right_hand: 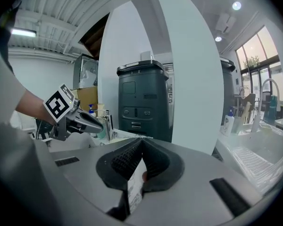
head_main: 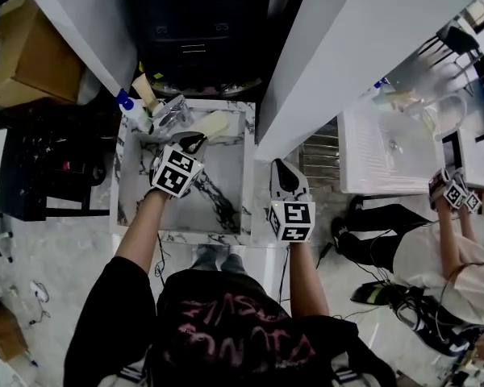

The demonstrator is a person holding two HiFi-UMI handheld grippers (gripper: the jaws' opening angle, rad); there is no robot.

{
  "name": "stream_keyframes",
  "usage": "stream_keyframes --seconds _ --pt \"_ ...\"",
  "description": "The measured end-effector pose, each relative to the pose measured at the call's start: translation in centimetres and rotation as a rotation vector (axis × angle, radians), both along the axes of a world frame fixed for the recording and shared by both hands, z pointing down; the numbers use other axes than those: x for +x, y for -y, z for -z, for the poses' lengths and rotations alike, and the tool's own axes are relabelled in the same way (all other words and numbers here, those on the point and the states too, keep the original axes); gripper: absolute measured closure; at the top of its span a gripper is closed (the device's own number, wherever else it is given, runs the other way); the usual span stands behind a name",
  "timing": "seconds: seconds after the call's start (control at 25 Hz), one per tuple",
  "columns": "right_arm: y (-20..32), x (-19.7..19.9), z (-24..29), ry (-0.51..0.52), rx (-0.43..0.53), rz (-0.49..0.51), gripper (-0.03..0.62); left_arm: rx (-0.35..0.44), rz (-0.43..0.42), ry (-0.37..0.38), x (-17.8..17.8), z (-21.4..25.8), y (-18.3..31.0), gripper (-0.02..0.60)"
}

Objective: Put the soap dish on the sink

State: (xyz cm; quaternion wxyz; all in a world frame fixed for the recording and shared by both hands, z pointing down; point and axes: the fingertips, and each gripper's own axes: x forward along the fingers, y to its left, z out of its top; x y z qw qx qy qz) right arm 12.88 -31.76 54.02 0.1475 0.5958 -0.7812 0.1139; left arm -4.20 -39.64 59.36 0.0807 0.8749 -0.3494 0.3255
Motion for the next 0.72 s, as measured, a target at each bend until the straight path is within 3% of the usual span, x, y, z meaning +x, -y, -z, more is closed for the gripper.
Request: stream_keyframes --seconds 0.24,0.72 --pt "-1.2 -0.5 1.6 0.013 0.033 0.021 0.585 0.080 0.067 -0.033 -1.7 3.4 -2.7 0.557" --pt "-3.2 -0.1 3.8 0.036 0.068 0.067 0.585 0.179 0.209 -0.202 -4.0 10.1 -7.4 0.566"
